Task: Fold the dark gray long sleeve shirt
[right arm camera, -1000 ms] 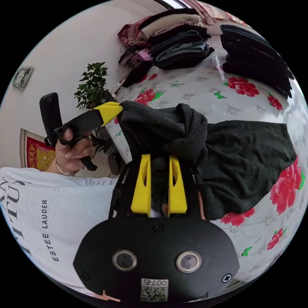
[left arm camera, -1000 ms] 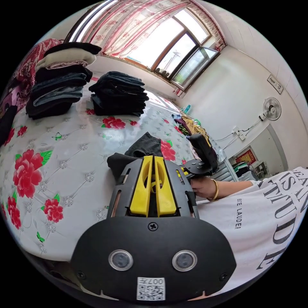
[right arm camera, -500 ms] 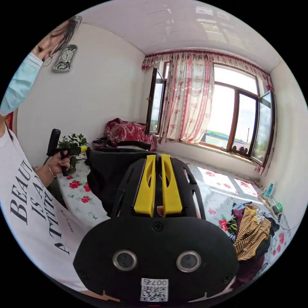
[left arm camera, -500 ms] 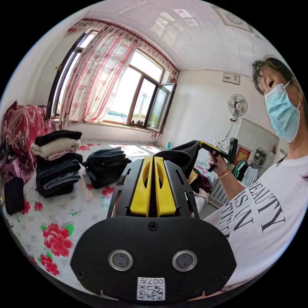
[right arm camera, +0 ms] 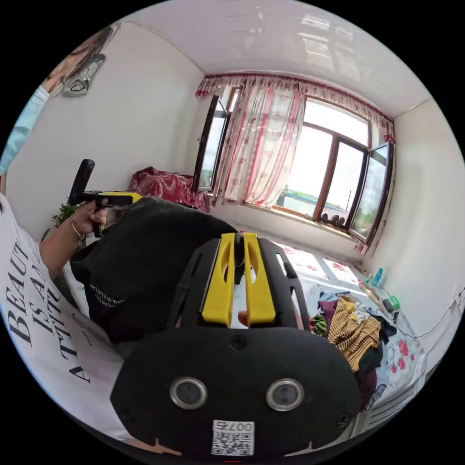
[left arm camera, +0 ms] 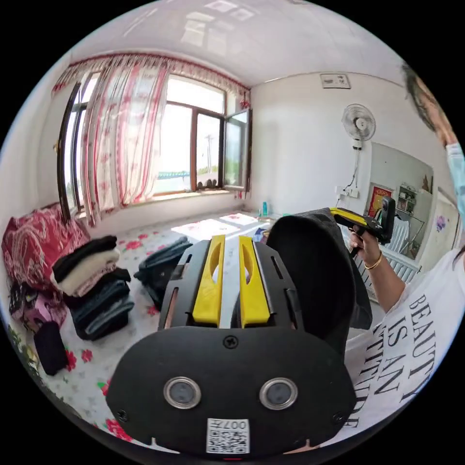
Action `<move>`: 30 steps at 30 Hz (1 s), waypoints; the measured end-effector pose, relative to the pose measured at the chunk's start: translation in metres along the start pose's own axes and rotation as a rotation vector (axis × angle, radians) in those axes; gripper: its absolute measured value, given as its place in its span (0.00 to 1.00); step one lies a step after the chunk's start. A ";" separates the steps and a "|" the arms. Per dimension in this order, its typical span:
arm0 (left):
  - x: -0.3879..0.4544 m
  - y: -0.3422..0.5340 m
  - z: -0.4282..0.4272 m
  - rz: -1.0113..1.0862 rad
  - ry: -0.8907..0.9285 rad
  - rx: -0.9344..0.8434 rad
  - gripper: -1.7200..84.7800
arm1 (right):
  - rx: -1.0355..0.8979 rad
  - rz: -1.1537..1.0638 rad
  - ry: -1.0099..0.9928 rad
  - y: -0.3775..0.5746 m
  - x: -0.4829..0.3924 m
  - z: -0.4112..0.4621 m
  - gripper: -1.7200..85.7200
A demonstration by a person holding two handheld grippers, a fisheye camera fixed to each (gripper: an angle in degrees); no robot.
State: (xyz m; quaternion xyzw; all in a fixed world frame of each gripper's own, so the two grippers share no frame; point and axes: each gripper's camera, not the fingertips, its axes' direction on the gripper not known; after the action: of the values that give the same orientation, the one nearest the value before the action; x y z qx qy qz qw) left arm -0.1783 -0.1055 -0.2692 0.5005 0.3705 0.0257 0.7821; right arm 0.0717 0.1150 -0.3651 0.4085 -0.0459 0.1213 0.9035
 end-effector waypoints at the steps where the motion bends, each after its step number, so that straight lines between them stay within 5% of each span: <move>1: -0.023 0.025 0.038 -0.086 -0.037 -0.092 0.11 | -0.100 0.080 -0.021 0.027 0.018 0.039 0.04; 11: -0.074 0.226 0.191 -0.409 -0.005 -0.566 0.11 | -0.558 0.277 -0.139 0.175 0.047 0.194 0.07; 25: -0.052 0.246 0.386 -0.213 -0.035 -0.973 0.10 | -0.933 0.059 -0.250 0.167 0.026 0.429 0.09; 30: -0.021 0.240 0.392 -0.083 -0.073 -0.963 0.03 | -0.915 -0.032 -0.125 0.179 -0.001 0.415 0.04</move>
State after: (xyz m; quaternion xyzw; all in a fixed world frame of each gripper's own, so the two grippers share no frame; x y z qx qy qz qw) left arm 0.1234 -0.2939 0.0232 0.0669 0.3082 0.1456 0.9377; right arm 0.0313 -0.0822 0.0396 -0.0249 -0.1428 0.0497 0.9882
